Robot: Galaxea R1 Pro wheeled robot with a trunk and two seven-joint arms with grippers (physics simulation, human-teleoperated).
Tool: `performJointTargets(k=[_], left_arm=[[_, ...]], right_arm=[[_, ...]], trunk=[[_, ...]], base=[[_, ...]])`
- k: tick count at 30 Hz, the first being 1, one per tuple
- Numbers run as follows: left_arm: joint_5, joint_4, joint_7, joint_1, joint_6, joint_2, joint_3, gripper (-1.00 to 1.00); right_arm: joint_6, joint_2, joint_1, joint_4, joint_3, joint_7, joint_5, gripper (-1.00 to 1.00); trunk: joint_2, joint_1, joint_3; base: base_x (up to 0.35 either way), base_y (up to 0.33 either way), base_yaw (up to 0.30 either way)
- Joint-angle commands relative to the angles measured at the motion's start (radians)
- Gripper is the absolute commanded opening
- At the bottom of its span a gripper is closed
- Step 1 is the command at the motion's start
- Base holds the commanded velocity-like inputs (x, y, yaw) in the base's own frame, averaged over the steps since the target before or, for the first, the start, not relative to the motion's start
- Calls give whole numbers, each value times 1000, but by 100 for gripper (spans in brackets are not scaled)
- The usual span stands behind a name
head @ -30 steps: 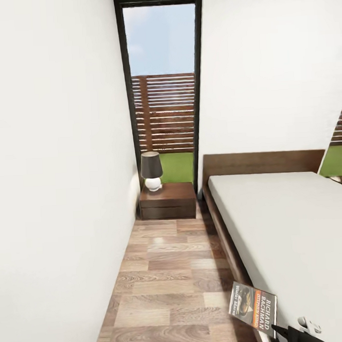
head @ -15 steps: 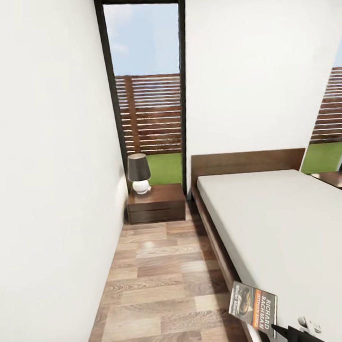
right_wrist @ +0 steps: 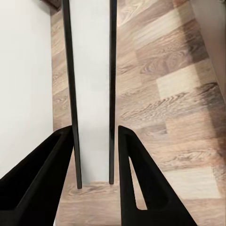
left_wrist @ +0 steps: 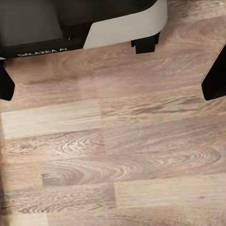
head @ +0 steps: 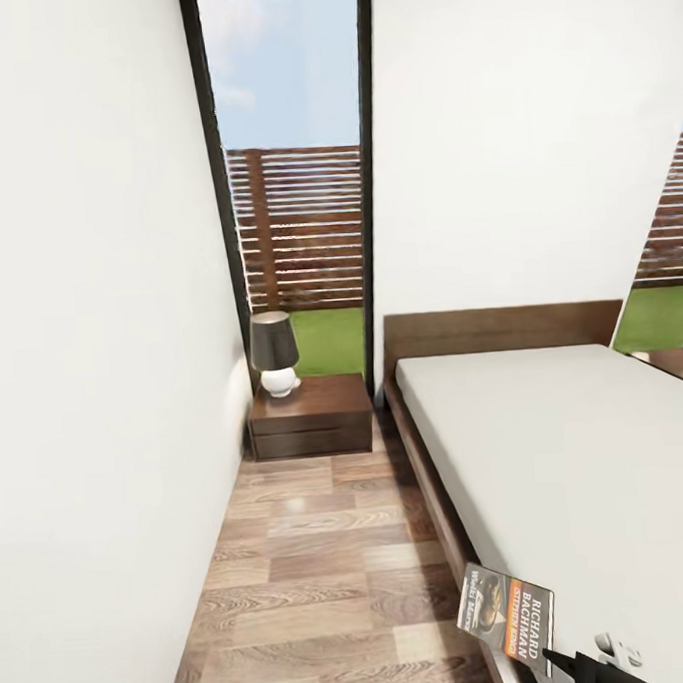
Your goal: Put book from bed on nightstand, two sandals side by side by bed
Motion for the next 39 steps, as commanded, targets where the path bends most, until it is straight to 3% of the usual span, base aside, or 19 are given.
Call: performJointTargets(k=[1, 39], left_arm=[[-8, 0, -3, -1, -2, 0, 9, 100], [-8, 0, -3, -1, -2, 0, 9, 100]], right_arm=[[10, 0, -1, -1, -5, 3, -8, -100], [12, 0, -1, -1, -5, 6, -9, -100]], trunk=[[-1, 1, -1], [-1, 1, -1]], base=[[327, 0, 0], [327, 0, 30]])
